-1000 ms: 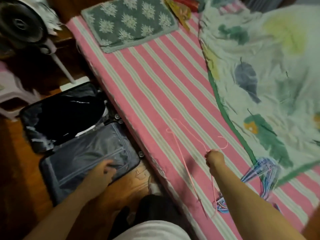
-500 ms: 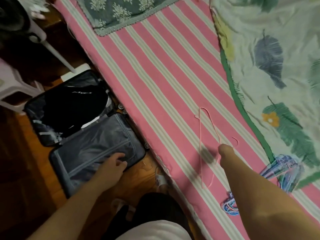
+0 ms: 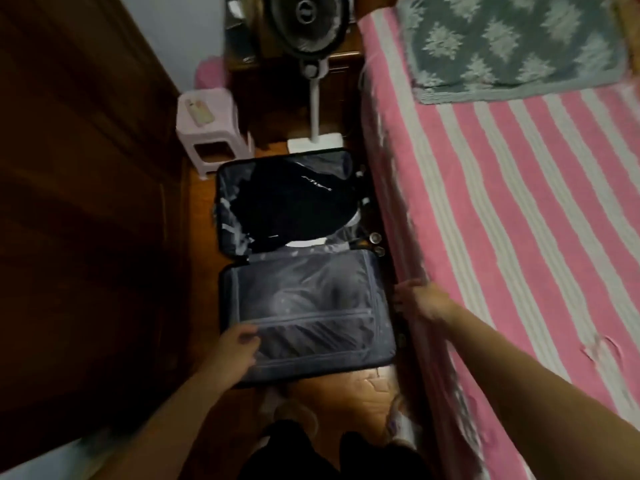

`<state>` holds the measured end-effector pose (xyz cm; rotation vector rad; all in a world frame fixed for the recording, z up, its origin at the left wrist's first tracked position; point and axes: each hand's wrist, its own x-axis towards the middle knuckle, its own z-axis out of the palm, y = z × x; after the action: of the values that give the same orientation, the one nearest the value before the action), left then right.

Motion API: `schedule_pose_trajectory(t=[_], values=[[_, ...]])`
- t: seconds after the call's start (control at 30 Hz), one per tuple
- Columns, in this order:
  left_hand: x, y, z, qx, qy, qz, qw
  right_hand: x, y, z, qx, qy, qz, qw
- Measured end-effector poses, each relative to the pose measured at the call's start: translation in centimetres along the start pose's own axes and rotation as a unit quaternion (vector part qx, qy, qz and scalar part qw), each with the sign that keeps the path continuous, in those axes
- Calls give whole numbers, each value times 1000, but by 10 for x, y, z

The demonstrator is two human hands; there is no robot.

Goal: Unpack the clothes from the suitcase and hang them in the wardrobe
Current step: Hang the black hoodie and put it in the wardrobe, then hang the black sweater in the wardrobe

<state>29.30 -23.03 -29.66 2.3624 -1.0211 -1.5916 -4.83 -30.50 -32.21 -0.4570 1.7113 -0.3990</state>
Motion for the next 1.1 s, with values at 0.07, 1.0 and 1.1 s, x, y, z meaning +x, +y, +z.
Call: schedule_pose_trajectory(t=[0.07, 1.0, 1.1], values=[[61, -20, -23, 13, 8, 2, 1000, 45, -10, 44, -37, -56, 32, 997], [580, -152, 103, 456, -100, 147, 872, 611, -38, 370, -683, 51, -451, 573], [576, -151, 100, 456, -96, 149, 872, 584, -60, 361, -628, 61, -457, 627]])
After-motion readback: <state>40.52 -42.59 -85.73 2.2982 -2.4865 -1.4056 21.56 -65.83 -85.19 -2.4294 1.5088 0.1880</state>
